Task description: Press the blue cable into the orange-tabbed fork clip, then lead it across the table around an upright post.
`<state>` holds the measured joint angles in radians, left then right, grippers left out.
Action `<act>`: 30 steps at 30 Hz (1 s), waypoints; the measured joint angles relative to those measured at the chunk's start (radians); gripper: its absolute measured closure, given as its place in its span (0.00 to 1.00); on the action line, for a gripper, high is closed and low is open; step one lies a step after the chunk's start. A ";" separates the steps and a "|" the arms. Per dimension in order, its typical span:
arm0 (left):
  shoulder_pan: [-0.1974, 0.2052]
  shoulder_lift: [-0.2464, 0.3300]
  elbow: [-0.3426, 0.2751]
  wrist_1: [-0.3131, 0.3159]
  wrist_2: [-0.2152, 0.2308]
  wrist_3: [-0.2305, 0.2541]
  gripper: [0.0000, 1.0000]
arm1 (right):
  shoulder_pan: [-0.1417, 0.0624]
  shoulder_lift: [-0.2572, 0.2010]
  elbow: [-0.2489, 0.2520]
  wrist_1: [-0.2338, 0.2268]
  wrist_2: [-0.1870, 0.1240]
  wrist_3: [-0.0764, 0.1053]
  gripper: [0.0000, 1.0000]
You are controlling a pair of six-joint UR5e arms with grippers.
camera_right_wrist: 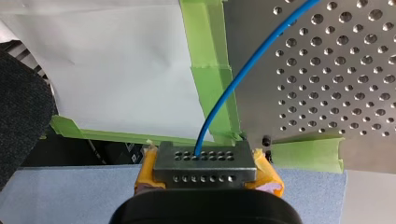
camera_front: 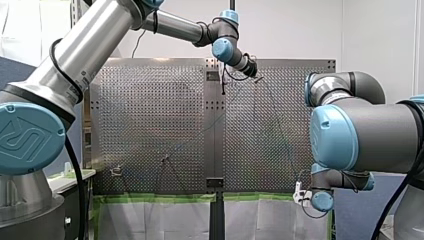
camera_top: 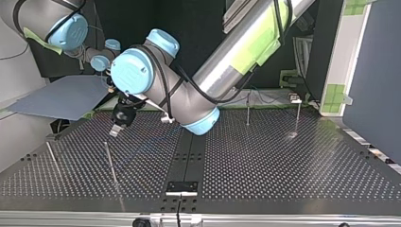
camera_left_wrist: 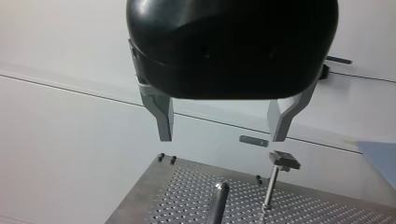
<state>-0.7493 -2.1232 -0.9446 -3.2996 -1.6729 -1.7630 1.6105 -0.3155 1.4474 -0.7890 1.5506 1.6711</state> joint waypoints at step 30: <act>0.019 0.001 0.000 0.002 -0.159 0.016 0.00 | -0.003 0.000 -0.001 0.006 -0.001 0.003 1.00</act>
<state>-0.7298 -2.1220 -0.9445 -3.2976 -1.8317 -1.7470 1.6077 -0.3156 1.4460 -0.7827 1.5494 1.6739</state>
